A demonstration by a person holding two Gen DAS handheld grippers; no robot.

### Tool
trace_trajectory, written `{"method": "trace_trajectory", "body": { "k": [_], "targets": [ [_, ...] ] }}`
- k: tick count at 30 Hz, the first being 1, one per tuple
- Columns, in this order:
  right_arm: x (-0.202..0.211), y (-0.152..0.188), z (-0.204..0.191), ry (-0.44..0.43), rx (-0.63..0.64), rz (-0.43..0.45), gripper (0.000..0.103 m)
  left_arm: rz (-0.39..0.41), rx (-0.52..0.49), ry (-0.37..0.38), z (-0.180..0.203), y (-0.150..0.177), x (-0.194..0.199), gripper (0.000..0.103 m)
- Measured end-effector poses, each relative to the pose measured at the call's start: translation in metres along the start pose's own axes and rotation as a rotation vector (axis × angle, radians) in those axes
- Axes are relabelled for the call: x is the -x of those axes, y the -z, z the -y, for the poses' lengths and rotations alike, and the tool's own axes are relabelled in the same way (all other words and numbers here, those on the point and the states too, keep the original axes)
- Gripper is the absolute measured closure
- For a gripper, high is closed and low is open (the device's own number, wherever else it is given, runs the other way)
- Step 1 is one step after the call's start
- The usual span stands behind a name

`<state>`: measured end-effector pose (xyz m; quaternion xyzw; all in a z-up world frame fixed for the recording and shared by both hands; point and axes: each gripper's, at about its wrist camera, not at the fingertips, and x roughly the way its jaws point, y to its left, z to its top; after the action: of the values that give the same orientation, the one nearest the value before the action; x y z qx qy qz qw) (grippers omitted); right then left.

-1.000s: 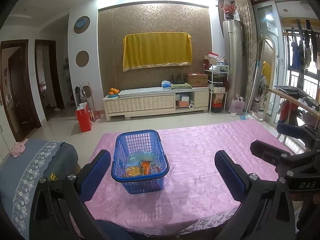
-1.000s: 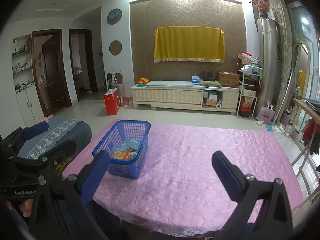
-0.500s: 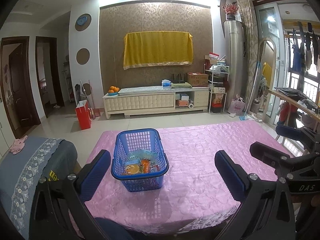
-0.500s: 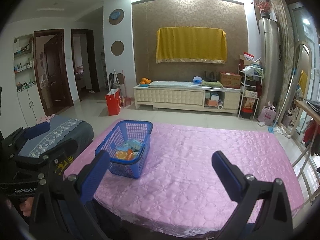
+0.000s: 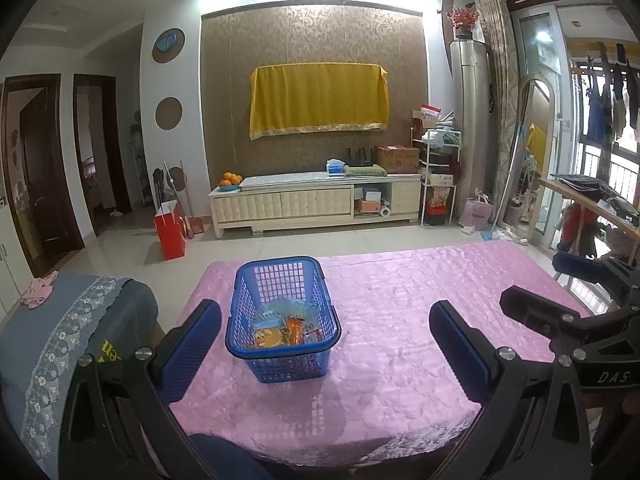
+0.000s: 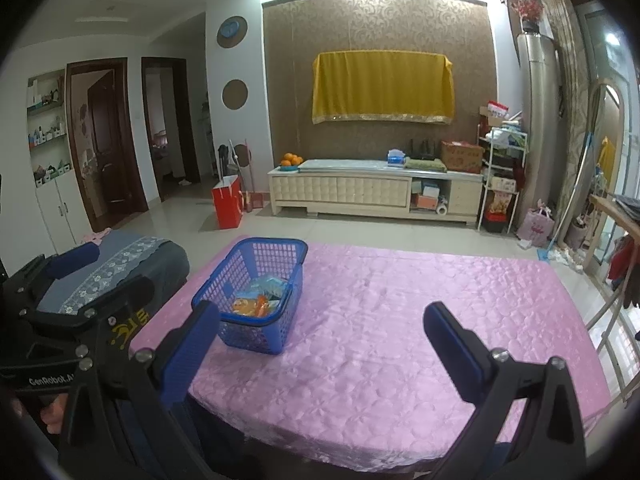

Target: Organize snacks

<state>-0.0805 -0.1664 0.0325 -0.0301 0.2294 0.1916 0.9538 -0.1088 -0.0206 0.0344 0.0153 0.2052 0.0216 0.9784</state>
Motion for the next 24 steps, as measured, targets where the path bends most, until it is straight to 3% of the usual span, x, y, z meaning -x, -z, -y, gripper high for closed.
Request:
{"method": "trace_trajectory", "body": {
  "k": [24],
  "targets": [
    [0.0013, 0.0015, -0.0031, -0.005, -0.008, -0.001, 0.0, -0.002, 0.0, 0.0, 0.0006, -0.0006, 0.0004, 0.0]
  ]
}}
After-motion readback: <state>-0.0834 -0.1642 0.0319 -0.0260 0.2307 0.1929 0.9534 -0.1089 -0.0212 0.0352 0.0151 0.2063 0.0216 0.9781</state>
